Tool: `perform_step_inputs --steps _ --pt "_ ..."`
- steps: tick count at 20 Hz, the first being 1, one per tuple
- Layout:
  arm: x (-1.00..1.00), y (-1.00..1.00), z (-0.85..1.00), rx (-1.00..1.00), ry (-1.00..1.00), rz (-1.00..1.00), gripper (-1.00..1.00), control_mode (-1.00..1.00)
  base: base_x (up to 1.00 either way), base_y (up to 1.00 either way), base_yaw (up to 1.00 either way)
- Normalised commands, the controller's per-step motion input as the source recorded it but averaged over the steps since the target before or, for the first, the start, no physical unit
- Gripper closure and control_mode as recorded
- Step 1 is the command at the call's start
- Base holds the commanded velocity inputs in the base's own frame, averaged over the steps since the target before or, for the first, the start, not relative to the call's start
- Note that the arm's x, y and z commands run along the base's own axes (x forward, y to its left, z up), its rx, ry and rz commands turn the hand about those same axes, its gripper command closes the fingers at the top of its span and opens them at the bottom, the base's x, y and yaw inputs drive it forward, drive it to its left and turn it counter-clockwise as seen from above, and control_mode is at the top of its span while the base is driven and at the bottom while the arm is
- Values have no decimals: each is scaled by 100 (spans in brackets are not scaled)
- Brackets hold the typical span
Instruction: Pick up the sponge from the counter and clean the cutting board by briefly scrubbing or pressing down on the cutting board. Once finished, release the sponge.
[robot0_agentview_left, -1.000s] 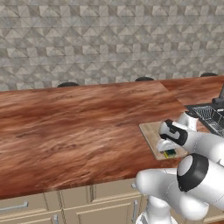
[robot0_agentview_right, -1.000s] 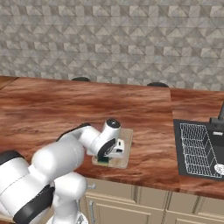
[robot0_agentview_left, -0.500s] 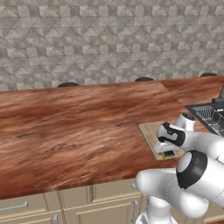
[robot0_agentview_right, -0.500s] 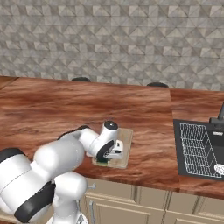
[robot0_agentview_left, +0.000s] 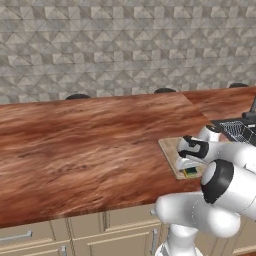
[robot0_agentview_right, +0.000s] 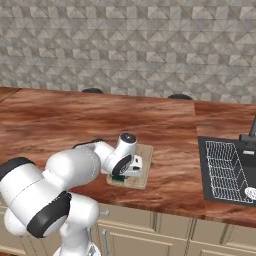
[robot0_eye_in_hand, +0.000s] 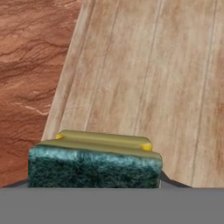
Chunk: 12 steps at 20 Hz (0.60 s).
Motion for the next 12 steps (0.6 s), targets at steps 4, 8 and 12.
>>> perform_step_inputs --steps 4,8,12 --pt "17 0 0 0 0 0 100 -100 0 0 0" --pt "16 0 0 0 0 0 100 -100 0 0 0" --pt "38 0 0 0 0 0 100 -100 0 0 0"
